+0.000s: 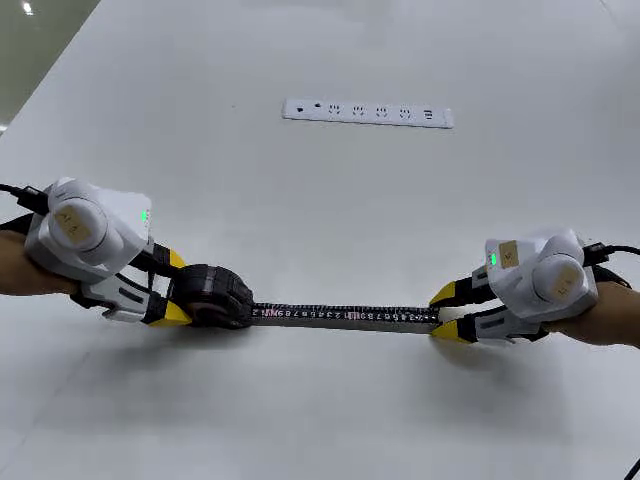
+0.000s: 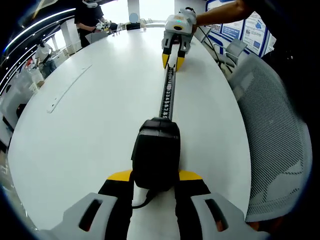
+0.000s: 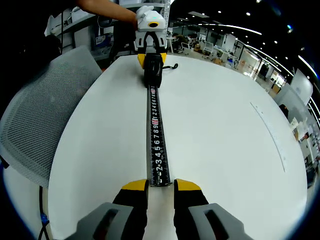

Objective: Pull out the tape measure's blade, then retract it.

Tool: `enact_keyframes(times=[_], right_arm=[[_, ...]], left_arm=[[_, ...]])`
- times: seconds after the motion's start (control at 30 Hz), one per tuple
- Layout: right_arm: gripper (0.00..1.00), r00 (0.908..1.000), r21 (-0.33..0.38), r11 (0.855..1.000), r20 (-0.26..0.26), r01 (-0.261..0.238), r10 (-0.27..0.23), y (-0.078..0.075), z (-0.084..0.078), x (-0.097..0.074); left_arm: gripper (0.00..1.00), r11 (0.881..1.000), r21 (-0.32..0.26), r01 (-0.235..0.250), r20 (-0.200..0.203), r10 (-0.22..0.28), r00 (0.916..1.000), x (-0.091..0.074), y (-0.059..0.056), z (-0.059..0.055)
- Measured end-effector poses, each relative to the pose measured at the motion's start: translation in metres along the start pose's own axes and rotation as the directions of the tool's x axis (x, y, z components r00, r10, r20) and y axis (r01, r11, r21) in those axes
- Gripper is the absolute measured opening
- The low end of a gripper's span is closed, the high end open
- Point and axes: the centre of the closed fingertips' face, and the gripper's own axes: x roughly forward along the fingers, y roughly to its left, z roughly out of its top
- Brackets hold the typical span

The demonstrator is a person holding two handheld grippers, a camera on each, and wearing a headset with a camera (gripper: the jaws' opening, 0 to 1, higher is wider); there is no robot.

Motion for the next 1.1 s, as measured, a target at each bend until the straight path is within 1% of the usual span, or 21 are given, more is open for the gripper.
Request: enact_keyframes(times=[0.13, 0.2, 0.3, 0.37, 0.47, 0.57, 0.67, 0.73, 0.8, 0.87, 0.97, 1.1], right_arm=[[0.19, 1.0000, 0.004, 1.000, 0.000, 0.008, -0.008, 0.000, 0.000, -0.002], [0.20, 0.9999, 0.012, 1.000, 0.003, 0.015, -0.015, 0.001, 0.001, -0.004], [0.21, 0.9997, 0.021, 1.000, 0.005, 0.024, -0.024, 0.002, 0.003, -0.007], [0.22, 0.9995, 0.030, 0.999, 0.009, 0.031, -0.031, 0.003, 0.004, -0.009], [0.25, 0.9990, 0.051, 0.998, 0.012, 0.043, -0.044, 0.004, 0.003, -0.012], [0.26, 0.9985, 0.062, 0.997, 0.014, 0.052, -0.053, 0.006, 0.002, -0.015], [0.29, 0.9975, 0.089, 0.994, 0.016, 0.068, -0.069, 0.010, 0.002, -0.019], [0.30, 0.9971, 0.098, 0.993, 0.016, 0.073, -0.075, 0.013, 0.003, -0.021], [0.31, 0.9962, 0.111, 0.990, 0.021, 0.082, -0.084, 0.013, 0.000, -0.022], [0.33, 0.9949, 0.139, 0.986, 0.026, 0.093, -0.097, 0.015, 0.001, -0.024], [0.35, 0.9927, 0.157, 0.981, 0.033, 0.110, -0.116, 0.018, 0.002, -0.027], [0.38, 0.9896, 0.192, 0.973, 0.038, 0.129, -0.138, 0.023, 0.003, -0.030]], left_arm=[[0.33, 1.000, -0.012, -0.010, 0.004, 0.010, 0.9999, -0.002, 0.001, 0.000], [0.33, 1.000, -0.013, -0.013, 0.006, 0.013, 0.9999, -0.004, 0.001, 0.000], [0.37, 1.000, -0.020, -0.017, 0.006, 0.017, 0.9998, -0.007, -0.001, -0.001], [0.37, 0.999, -0.037, -0.011, 0.009, 0.011, 0.9999, -0.009, -0.003, -0.003], [0.40, 0.998, -0.049, -0.025, 0.015, 0.026, 0.9996, -0.012, -0.004, -0.004], [0.43, 0.997, -0.069, -0.031, 0.026, 0.033, 0.9991, -0.014, -0.008, -0.004], [0.48, 0.995, -0.097, -0.032, 0.031, 0.036, 0.9989, -0.017, -0.015, -0.005], [0.50, 0.994, -0.108, -0.037, 0.038, 0.041, 0.9984, -0.017, -0.017, -0.006], [0.51, 0.991, -0.127, -0.045, 0.047, 0.051, 0.9976, -0.019, -0.020, -0.007], [0.53, 0.986, -0.155, -0.054, 0.058, 0.064, 0.9963, -0.020, -0.023, -0.008], [0.55, 0.980, -0.187, -0.065, 0.079, 0.081, 0.9936, -0.022, -0.027, -0.007], [0.59, 0.972, -0.220, -0.086, 0.090, 0.109, 0.9900, -0.025, -0.033, -0.008]])
